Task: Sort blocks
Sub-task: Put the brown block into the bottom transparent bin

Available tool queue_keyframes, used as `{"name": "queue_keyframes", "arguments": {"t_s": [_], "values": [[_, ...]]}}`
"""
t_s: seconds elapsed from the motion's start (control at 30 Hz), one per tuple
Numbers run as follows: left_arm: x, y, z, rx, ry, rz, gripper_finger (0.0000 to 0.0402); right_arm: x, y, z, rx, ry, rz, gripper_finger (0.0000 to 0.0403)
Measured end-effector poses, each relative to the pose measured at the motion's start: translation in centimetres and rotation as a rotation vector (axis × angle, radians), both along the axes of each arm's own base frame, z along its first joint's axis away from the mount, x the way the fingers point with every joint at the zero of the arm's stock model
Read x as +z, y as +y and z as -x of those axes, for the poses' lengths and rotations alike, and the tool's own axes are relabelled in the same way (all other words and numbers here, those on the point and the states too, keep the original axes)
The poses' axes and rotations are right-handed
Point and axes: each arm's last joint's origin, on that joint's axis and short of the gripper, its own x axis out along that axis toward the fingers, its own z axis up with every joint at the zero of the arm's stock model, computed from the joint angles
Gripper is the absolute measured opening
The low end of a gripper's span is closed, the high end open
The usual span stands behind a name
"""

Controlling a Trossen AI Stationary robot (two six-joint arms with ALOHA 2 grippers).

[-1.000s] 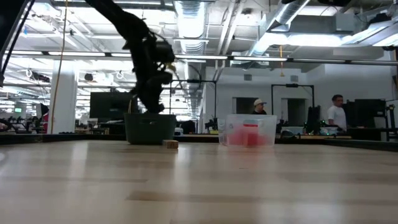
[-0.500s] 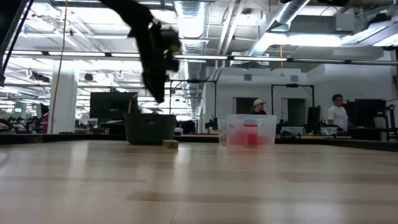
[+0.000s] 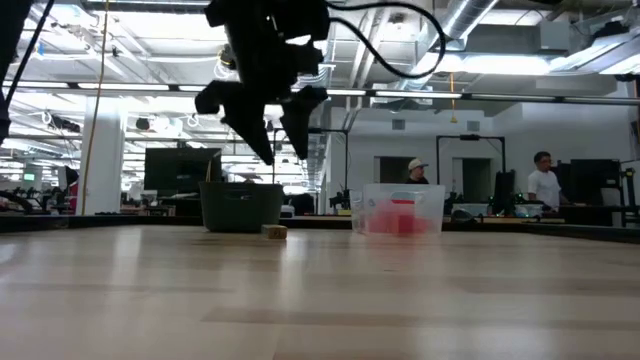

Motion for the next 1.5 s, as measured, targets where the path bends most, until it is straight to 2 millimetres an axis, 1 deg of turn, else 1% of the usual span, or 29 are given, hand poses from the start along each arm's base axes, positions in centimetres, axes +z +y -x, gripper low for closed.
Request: {"name": "queue_keyframes", "arguments": {"t_s": [0.1, 0.2, 0.33, 0.53, 0.73, 0.8, 0.9, 1.07, 1.1, 1.17, 1.23, 1.33, 1.43, 1.5], "values": [[-1.3, 0.0, -0.1, 0.01, 0.019, -0.007, 0.027, 0.0, 0.1, 0.0, 0.004, 0.0, 0.001, 0.0205], [-3.2, 0.7, 0.0, 0.045, 0.096, -0.015, 0.027, 0.1, 0.2, 0.1, 0.011, -0.006, 0.001, 0.0205], [-5.2, 1.3, -0.5, 0.065, 0.157, -0.041, 0.027, 0.2, 0.2, 0.0, 0.011, -0.014, -0.005, 0.0205], [-7.1, 1.4, -1.4, 0.044, 0.179, -0.066, 0.027, 0.1, 0.3, 0.1, 0.0, -0.015, -0.027, 0.0205], [-8.1, 1.9, -1.6, 0.018, 0.208, -0.077, 0.0263, 0.2, 0.3, 0.1, -0.003, -0.017, -0.034, 0.0205], [-8.7, 2.2, -1.4, 0.025, 0.241, -0.071, 0.0248, 0.2, 0.3, 0.1, -0.003, -0.019, -0.035, 0.0205], [-9.1, 2.2, -1.4, 0.024, 0.262, -0.069, 0.0207, 0.2, 0.3, 0.0, -0.003, -0.021, -0.037, 0.0205], [-9.2, 1.2, -1.7, -0.03, 0.272, -0.134, 0.0101, 0.2, 0.3, 0.0, -0.003, -0.023, -0.037, 0.0205], [-9.1, 1.0, -1.8, -0.028, 0.266, -0.145, 0.0089, 0.2, 0.3, 0.0, -0.003, -0.022, -0.036, 0.0205], [-8.7, 0.7, -1.9, 0.009, 0.263, -0.132, 0.0088, 0.2, 0.3, 0.2, 0.006, -0.013, -0.039, 0.0205], [-7.8, 0.6, -2.2, 0.093, 0.245, -0.085, 0.0088, 0.2, 0.3, 1.1, 0.043, 0.031, -0.041, 0.0205], [-5.1, 0.7, -2.7, 0.219, 0.149, 0.023, 0.0088, 1.1, 0.2, 3.4, 0.081, 0.051, -0.052, 0.0205], [-1.5, 0.7, -2.9, 0.294, 0.008, 0.091, 0.0088, 2.5, 0.1, 5.8, 0.175, 0.005, -0.043, 0.0205], [1.3, 0.7, -3.2, 0.334, -0.137, 0.139, 0.0088, 3.3, 0.2, 6.9, 0.253, -0.045, 0.0, 0.0205]]}}
